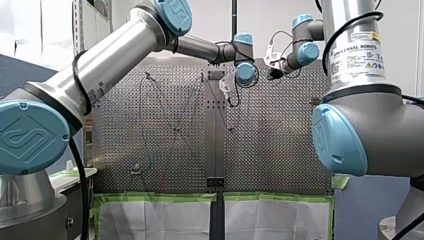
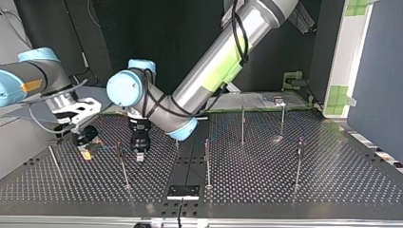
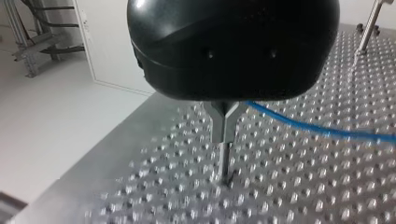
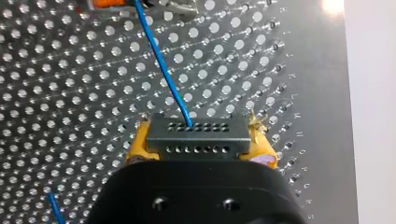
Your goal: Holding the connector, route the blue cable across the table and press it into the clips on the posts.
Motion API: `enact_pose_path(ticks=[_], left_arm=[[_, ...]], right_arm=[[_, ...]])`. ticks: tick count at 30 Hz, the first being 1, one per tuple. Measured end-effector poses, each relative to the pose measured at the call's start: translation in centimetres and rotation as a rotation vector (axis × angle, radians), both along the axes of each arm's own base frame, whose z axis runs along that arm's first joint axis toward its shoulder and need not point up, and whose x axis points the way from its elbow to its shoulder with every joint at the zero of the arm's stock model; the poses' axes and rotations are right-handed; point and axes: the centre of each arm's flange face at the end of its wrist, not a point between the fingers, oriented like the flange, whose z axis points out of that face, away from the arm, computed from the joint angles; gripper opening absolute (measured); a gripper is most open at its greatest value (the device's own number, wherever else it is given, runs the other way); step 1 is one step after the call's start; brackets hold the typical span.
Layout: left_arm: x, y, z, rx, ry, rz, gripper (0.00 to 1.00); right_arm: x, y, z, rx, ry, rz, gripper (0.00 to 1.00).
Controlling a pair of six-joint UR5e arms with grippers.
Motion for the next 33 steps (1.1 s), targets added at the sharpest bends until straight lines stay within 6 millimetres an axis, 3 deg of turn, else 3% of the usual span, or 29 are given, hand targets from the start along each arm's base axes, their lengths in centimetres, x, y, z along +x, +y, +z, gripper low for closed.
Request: enact_pose_path(ticks=[7, 20, 22, 23, 24, 25, 26, 27, 28, 29, 30, 33], left_arm=[[2.0, 1.6, -1.4, 0.017, 0.01, -0.016, 0.0], [2.0, 1.5, -1.7, 0.024, 0.017, -0.05, 0.04], [1.9, 1.4, -1.7, 0.024, 0.019, -0.053, 0.26], [1.8, 1.4, -1.7, 0.023, 0.02, -0.056, 0.26], [1.8, 1.3, -1.7, 0.023, 0.022, -0.06, 0.36], [1.7, 1.2, -1.8, 0.022, 0.023, -0.064, 0.54], [1.7, 1.2, -1.8, 0.021, 0.024, -0.067, 0.54], [1.6, 1.1, -1.8, 0.02, 0.025, -0.072, 0.65], [1.6, 1.1, -1.8, 0.019, 0.026, -0.075, 0.84], [1.5, 1.0, -1.8, 0.018, 0.026, -0.077, 0.84], [1.5, 1.0, -1.8, 0.018, 0.027, -0.08, 1.0], [1.3, 0.9, -1.9, 0.018, 0.031, -0.085, 1.0]], right_arm=[[-0.7, -1.3, 0.2, -0.007, -0.005, -0.011, 0.0], [-1.5, -2.3, -0.6, 0.003, -0.001, -0.019, 0.0], [-1.6, -2.4, -0.6, 0.002, -0.001, -0.019, 0.0], [-1.6, -2.4, -0.6, 0.002, -0.001, -0.02, 0.0], [-1.6, -2.4, -0.6, 0.002, 0.0, -0.02, 0.0], [-1.6, -2.4, -0.6, 0.002, 0.0, -0.02, 0.0], [-1.6, -2.4, -0.7, 0.002, 0.0, -0.019, 0.0], [-1.6, -2.4, -0.7, 0.002, 0.0, -0.019, 0.0], [-1.6, -2.4, -0.7, 0.003, 0.001, -0.02, 0.0], [-1.6, -2.4, -0.7, 0.002, 0.001, -0.02, 0.0], [-1.6, -2.4, -0.7, 0.003, 0.001, -0.02, 0.0], [-1.6, -2.5, -0.8, 0.003, 0.001, -0.02, 0.0]])
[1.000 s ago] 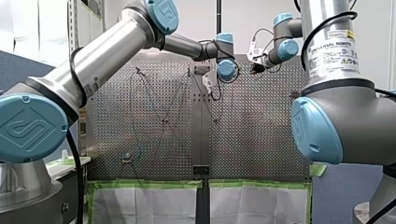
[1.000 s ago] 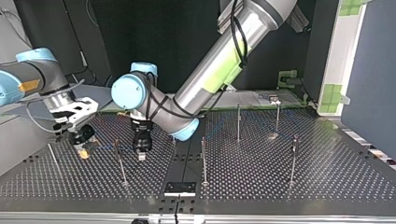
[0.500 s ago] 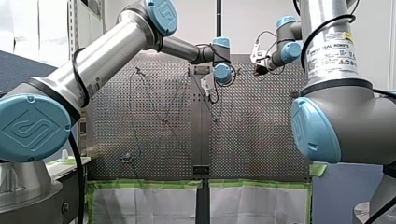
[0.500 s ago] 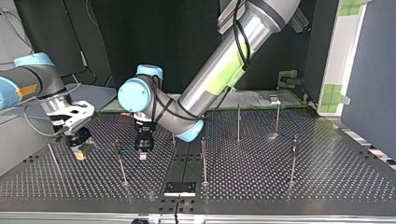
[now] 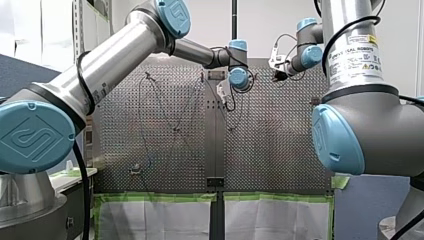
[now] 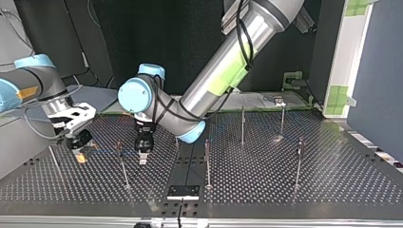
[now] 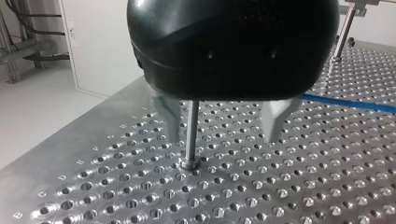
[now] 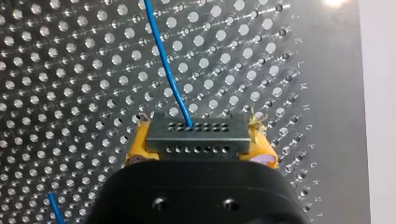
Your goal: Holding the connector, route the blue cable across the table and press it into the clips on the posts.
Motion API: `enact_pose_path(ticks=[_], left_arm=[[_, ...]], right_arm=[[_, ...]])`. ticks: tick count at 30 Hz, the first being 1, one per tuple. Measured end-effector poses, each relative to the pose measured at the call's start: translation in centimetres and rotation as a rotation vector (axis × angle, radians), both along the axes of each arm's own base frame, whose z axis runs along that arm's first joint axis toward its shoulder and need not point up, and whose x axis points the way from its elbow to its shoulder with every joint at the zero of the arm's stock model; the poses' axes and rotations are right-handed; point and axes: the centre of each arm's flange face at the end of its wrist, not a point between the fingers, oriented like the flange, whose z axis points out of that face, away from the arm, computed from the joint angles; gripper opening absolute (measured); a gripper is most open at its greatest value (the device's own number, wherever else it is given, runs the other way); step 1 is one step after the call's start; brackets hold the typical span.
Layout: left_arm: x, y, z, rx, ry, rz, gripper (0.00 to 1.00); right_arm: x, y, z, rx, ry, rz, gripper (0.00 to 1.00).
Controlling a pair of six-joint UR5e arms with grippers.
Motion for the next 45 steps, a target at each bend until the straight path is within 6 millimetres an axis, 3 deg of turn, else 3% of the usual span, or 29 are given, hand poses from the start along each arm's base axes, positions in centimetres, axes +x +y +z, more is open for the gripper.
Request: enact_pose_path(ticks=[14, 31, 45], left_arm=[[-2.0, 0.2, 0.1, 0.061, 0.078, -0.006, 1.0], [-8.8, 0.2, 5.2, 0.057, 0.015, -0.112, 1.0], [-11.1, 4.6, 9.3, -0.047, -0.061, -0.003, 1.0]], right_arm=[[0.0, -0.1, -0.2, 0.002, 0.002, 0.0, 0.0], [0.1, -0.1, -0.3, 0.005, 0.002, 0.008, 0.0], [0.4, 0.1, -0.4, 0.006, 0.001, 0.017, 0.0]])
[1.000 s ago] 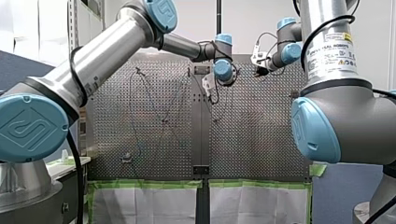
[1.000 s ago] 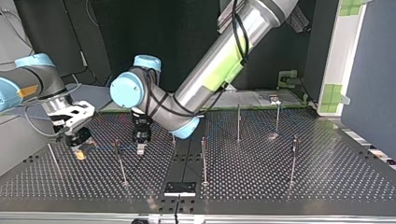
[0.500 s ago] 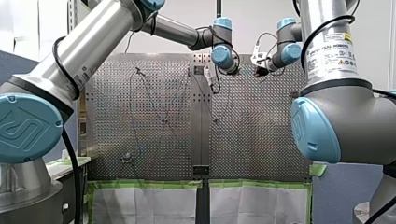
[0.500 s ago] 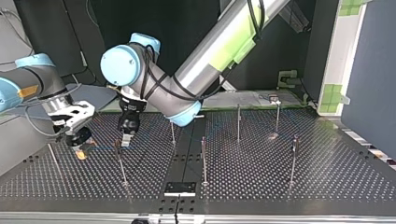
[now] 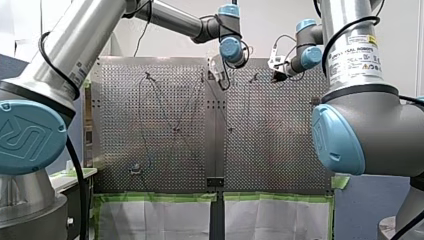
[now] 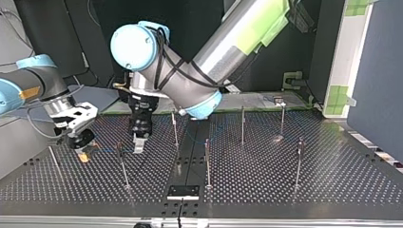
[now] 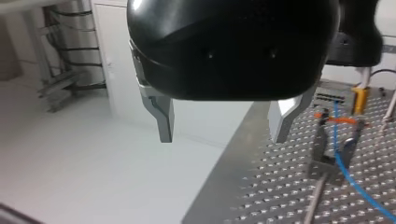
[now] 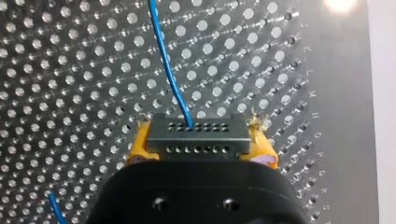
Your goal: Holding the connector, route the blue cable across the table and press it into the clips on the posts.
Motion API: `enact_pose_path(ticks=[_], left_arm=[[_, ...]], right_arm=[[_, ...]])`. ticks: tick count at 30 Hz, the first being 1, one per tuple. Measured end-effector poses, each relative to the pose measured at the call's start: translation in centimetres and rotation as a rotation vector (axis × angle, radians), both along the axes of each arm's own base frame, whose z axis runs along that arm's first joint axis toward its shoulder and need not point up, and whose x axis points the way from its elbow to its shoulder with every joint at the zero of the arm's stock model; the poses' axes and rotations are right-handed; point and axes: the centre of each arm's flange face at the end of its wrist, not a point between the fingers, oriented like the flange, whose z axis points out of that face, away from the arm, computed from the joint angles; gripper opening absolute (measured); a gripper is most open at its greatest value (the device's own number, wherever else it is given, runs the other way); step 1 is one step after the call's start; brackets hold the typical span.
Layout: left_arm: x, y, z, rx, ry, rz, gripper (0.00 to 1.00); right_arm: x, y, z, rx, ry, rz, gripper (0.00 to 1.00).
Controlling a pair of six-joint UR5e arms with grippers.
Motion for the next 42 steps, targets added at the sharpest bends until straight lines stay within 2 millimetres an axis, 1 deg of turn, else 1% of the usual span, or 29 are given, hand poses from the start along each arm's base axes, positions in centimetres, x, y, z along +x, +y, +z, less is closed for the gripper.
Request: enact_pose_path(ticks=[4, 11, 18, 22, 24, 26, 29, 31, 35, 42], left_arm=[[-0.8, 1.2, 0.9, -0.032, -0.014, 0.014, 1.0], [-2.5, 2.7, 2.4, -0.071, -0.042, 0.014, 1.0], [-5.6, 3.5, 4.1, -0.179, -0.083, -0.022, 1.0], [-7.0, 4.1, 5.0, -0.235, -0.104, -0.041, 1.0], [-7.5, 4.3, 5.1, -0.262, -0.111, -0.051, 1.0], [-7.5, 4.3, 4.3, -0.277, -0.108, -0.058, 1.0], [-6.9, 4.0, 2.0, -0.29, -0.088, -0.062, 1.0], [-6.6, 3.7, 0.0, -0.288, -0.073, -0.061, 1.0], [-6.6, 3.4, -2.8, -0.262, -0.063, -0.051, 1.0], [-7.3, 3.6, -5.7, -0.242, -0.065, -0.049, 1.0]], right_arm=[[0.1, 0.0, 0.0, 0.0, 0.0, 0.001, 0.0], [0.3, 0.1, 0.0, 0.002, 0.001, 0.005, 0.0], [0.3, 0.1, -0.1, 0.002, 0.001, 0.003, 0.0], [0.3, 0.1, -0.1, 0.002, 0.001, 0.002, 0.0], [0.3, 0.1, -0.1, 0.002, 0.001, 0.002, 0.0], [0.3, 0.1, -0.1, 0.002, 0.001, 0.002, 0.0], [0.3, 0.1, -0.1, 0.002, 0.002, 0.003, 0.0], [0.3, 0.2, -0.1, 0.002, 0.002, 0.003, 0.0], [0.4, 0.2, -0.1, 0.002, 0.001, 0.006, 0.0], [0.5, 0.2, -0.1, 0.002, 0.001, 0.008, 0.0]])
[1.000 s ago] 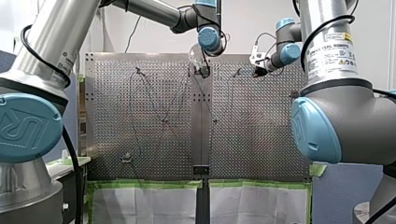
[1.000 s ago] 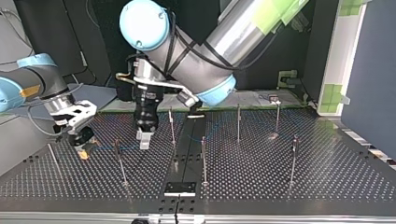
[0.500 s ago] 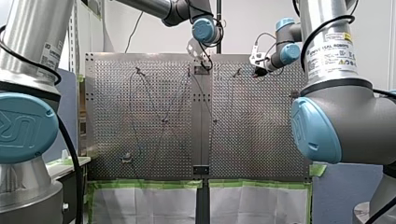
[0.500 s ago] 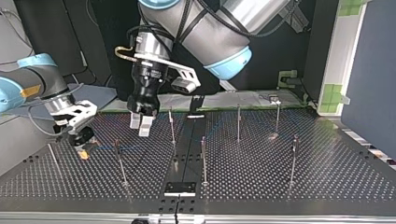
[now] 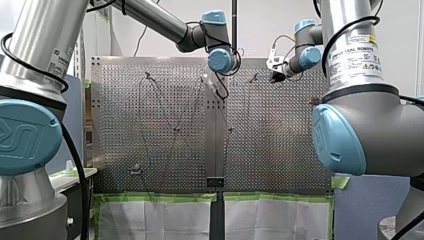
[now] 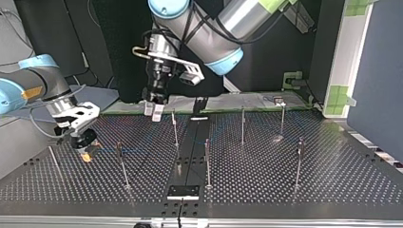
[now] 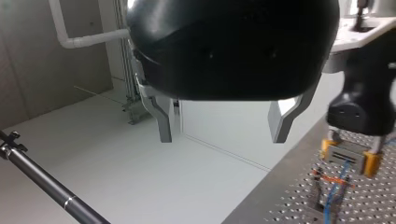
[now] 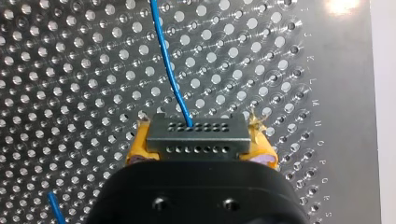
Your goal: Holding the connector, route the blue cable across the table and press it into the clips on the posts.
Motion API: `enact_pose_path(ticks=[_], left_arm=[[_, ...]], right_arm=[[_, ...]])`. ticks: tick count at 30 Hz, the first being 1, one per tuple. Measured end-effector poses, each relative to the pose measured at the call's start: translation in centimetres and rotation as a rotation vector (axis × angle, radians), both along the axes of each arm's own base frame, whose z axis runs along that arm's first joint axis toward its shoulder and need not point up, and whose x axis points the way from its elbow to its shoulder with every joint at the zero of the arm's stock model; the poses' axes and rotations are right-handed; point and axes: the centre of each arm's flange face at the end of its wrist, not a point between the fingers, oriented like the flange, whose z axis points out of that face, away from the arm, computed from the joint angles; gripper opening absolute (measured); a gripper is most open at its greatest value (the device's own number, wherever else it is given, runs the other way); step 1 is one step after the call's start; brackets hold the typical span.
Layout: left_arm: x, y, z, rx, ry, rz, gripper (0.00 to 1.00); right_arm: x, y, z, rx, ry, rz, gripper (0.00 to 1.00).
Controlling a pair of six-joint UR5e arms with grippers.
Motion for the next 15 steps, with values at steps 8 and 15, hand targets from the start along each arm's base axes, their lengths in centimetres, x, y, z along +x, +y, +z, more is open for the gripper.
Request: enact_pose_path(ticks=[8, 15], left_arm=[[-0.8, 0.4, -2.9, 0.032, -0.007, 0.003, 1.0], [-1.5, 1.1, -5.6, 0.076, -0.017, 0.015, 1.0]], right_arm=[[0.0, 0.0, 0.0, 0.0, 0.0, -0.002, 0.0], [-0.2, -0.1, 0.0, 0.002, -0.002, -0.008, 0.0]])
